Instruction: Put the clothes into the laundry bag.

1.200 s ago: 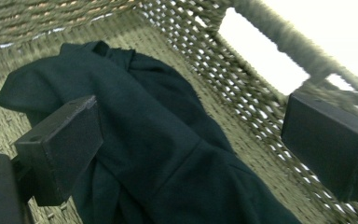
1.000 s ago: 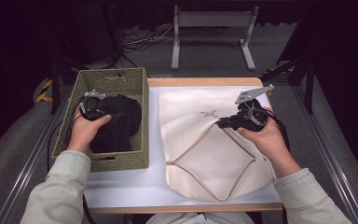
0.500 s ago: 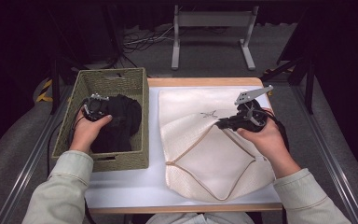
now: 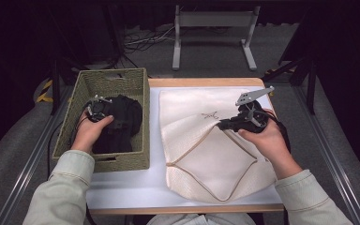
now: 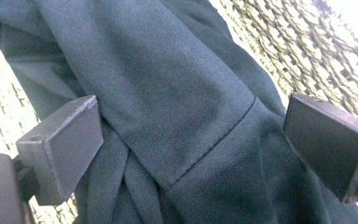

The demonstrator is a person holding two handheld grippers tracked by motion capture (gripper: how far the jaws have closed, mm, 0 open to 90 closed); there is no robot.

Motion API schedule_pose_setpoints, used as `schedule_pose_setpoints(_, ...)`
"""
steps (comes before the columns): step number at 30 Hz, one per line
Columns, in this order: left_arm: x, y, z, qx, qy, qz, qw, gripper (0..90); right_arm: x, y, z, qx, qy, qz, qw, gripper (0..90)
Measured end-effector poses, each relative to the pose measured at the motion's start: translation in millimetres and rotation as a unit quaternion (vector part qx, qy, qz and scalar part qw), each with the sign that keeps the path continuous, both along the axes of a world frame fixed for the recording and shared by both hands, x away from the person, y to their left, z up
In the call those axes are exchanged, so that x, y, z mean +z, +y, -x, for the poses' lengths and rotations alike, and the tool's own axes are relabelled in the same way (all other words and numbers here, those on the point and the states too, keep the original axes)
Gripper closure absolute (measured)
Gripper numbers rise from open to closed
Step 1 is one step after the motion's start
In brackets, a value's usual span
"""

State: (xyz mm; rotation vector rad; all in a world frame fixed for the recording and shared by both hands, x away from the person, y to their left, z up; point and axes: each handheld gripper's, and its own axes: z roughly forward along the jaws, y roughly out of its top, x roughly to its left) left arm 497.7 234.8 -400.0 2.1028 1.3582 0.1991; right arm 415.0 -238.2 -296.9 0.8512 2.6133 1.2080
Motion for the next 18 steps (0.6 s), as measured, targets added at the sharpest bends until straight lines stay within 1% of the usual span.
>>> schedule_pose_setpoints(2,-2.2,-0.4,-0.4,-0.003,0.001,0.000,1.0000,5.7,-0.3,0.4,0.0,0.000,0.000,0.000,1.0000,87.4)
schedule_pose_setpoints(3,-3.7,-1.0,-0.6,-0.003,-0.001,0.001,1.0000,5.6,-0.4,0.4,0.0,0.000,0.000,0.000,1.0000,87.4)
schedule_pose_setpoints(5,-6.4,-2.3,-0.8,-0.008,-0.007,-0.002,0.9999,4.5,-0.7,0.2,0.0,0.000,0.000,0.000,1.0000,87.4)
schedule_pose_setpoints(8,-9.6,-3.5,-1.6,-0.003,-0.003,0.002,1.0000,4.4,-0.8,-0.5,0.0,-0.001,0.001,0.000,1.0000,87.4)
schedule_pose_setpoints(12,-14.3,-5.5,-2.8,0.008,0.010,0.005,0.9999,1.9,-1.2,-1.9,0.0,-0.001,0.001,-0.002,1.0000,87.3)
schedule_pose_setpoints(14,-17.6,-5.1,-2.7,0.007,0.019,0.009,0.9998,3.4,-1.4,-2.4,0.2,-0.001,0.002,-0.002,1.0000,87.3)
schedule_pose_setpoints(18,-20.1,-5.5,-2.8,0.005,0.027,0.014,0.9995,3.3,-1.7,-3.2,0.3,-0.002,0.002,-0.003,1.0000,87.2)
